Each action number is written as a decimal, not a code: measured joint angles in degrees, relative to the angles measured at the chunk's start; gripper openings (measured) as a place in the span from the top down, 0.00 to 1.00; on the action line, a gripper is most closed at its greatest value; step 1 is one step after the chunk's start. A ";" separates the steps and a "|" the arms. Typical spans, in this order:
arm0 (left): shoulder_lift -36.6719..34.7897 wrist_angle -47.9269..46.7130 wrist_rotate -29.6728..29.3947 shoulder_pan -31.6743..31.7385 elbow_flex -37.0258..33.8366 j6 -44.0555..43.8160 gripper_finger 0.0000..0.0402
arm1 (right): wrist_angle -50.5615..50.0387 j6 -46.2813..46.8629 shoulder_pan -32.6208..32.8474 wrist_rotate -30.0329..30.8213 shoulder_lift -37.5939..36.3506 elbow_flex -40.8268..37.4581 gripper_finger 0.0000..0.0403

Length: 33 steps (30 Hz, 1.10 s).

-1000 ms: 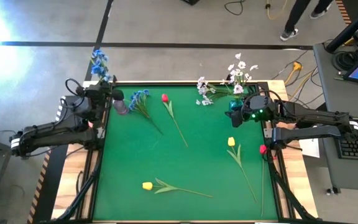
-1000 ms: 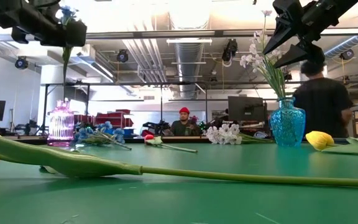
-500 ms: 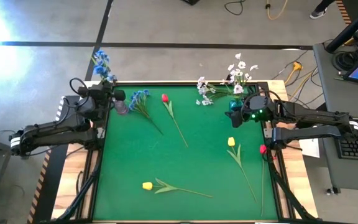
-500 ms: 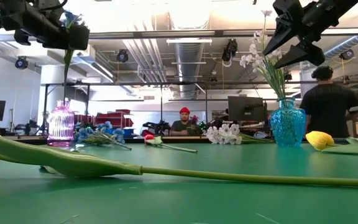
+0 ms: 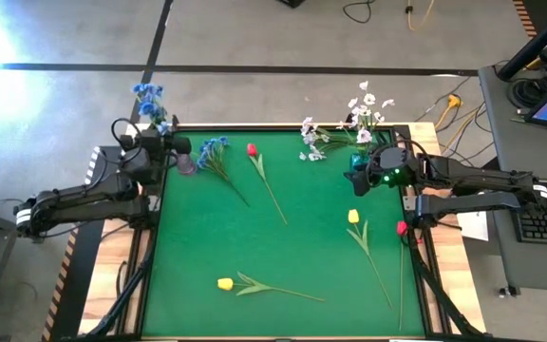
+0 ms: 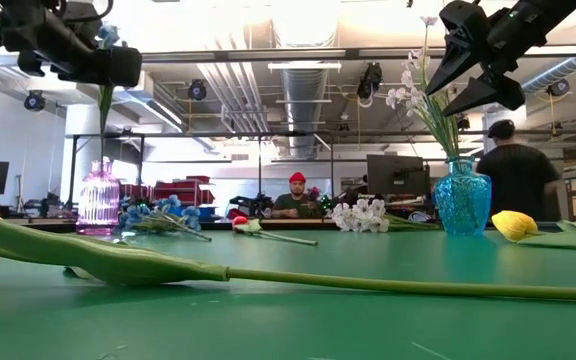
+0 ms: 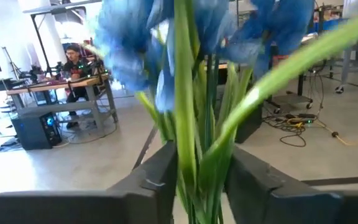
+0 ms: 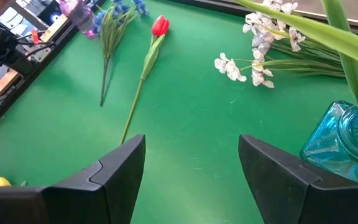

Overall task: Sort flowers into vase by color
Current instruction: Put the bottom blue flowers into the purple vase

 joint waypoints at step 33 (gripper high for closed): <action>0.34 -22.42 0.92 -12.60 0.63 -14.39 0.35 | -0.02 3.50 0.00 -3.35 0.15 -0.02 0.38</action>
